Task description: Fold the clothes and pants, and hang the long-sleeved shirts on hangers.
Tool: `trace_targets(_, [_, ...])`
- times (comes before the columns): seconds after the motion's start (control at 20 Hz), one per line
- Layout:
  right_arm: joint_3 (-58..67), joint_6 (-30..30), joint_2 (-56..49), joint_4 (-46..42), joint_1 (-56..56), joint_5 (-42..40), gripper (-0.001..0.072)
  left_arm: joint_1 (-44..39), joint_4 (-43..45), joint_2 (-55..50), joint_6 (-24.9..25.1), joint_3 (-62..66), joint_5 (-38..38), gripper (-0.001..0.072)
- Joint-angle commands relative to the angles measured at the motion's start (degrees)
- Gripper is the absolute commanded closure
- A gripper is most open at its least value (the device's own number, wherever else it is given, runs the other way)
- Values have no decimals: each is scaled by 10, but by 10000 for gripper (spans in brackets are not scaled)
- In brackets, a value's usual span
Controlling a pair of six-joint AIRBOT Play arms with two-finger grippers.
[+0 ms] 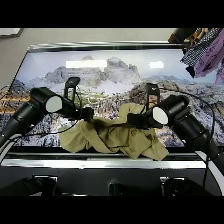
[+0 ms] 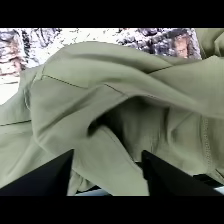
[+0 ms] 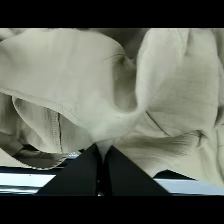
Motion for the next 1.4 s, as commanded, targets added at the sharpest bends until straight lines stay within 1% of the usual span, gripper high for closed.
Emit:
trace_targets(0.0, [-1,0,0,12,0,-4,682,50,7,20,16,9,-46,103])
trace_targets(0.15, [-1,-6,0,14,0,-3,682,170,43,78,58,-7,-100,103])
trace_targets(0.3, [-1,-11,0,14,0,-3,682,328,43,142,136,-43,-101,104])
trace_targets(0.4, [-1,-12,0,14,0,-4,682,429,45,159,208,-61,-99,104])
trace_targets(0.45, [-1,-12,0,14,0,-5,682,468,44,158,243,-64,-105,104])
trace_targets(0.55, [-1,-12,0,14,0,-5,682,525,44,155,268,-66,-131,107])
trace_targets(0.65, [-1,-15,0,14,0,-5,682,565,45,154,306,-66,-133,107])
trace_targets(0.75, [-1,-15,0,14,0,-4,682,596,49,151,285,-69,-102,105])
trace_targets(0.85, [-1,-15,0,14,0,-4,682,629,48,151,306,-75,-56,105])
trace_targets(1.0, [-1,-21,0,14,0,-3,682,710,37,137,374,-75,3,106])
trace_targets(1.1, [-1,-21,0,14,0,-4,681,775,9,106,433,-75,8,105])
trace_targets(1.2, [-1,-21,0,14,0,-7,681,838,-19,67,471,-74,13,105])
trace_targets(1.35, [-1,-21,0,14,0,-8,681,910,-45,19,523,-72,47,105])
